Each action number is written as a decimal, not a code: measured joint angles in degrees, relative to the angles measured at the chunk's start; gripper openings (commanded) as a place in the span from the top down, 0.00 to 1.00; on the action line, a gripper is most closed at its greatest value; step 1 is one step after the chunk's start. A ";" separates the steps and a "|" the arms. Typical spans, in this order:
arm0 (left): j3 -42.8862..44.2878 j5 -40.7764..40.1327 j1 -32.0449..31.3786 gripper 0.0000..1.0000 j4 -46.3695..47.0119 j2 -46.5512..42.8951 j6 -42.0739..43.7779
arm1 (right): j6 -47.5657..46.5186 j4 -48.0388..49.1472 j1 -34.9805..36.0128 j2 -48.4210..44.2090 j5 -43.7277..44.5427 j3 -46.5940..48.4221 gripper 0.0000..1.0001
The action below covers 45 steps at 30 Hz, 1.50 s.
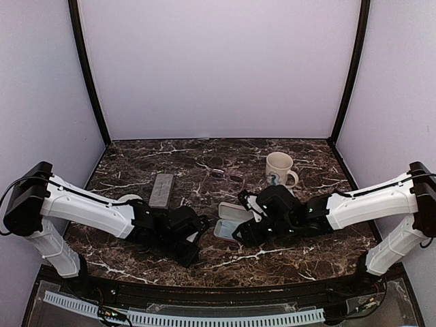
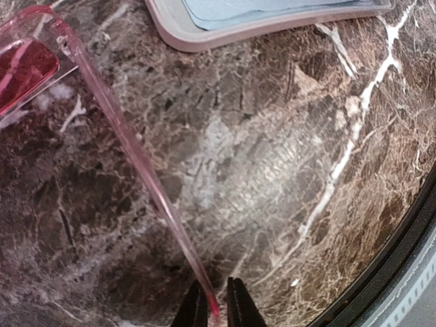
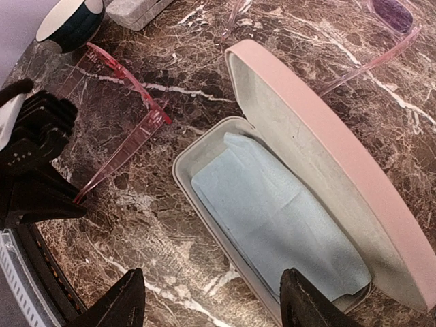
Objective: Organize the sunglasses
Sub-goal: Pick up the left temple of the sunglasses at the center of the board.
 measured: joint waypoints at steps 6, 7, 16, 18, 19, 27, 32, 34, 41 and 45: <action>0.09 2.34 -2.95 0.64 -0.39 0.00 -1.38 | -0.20 1.01 0.00 1.60 -0.98 0.00 0.32; 0.09 2.69 -3.15 0.60 -0.37 -0.07 -1.60 | -0.11 1.46 0.00 1.88 -1.31 0.00 0.33; -1.46 1.99 -2.78 0.39 -1.05 -10.05 -2.16 | 5.25 8.85 1.14 4.61 -5.46 -0.20 0.33; -2.03 1.49 -1.73 0.39 -1.62 -12.39 -1.90 | 6.84 9.68 1.38 6.21 -6.82 0.33 0.32; -2.56 1.29 -0.68 0.39 -2.10 -13.55 -1.68 | 7.52 10.05 1.42 7.28 -7.39 0.79 0.32; -10.45 0.13 10.84 0.35 -4.92 -23.04 -0.76 | 13.88 13.81 1.44 14.19 -12.92 3.43 0.31; -12.33 0.15 16.65 0.36 -5.03 -25.09 -0.52 | 16.57 16.00 1.46 18.12 -15.74 6.43 0.33; -12.55 0.11 18.47 0.37 -4.83 -24.46 -0.13 | 17.11 16.26 1.49 19.47 -16.55 7.69 0.33; -13.14 0.79 22.21 0.52 -2.34 -19.50 1.92 | 17.92 16.63 1.49 22.43 -18.58 10.47 0.34; -13.09 1.18 22.36 0.62 -1.36 -16.15 2.71 | 17.94 16.57 1.49 22.86 -19.08 10.73 0.34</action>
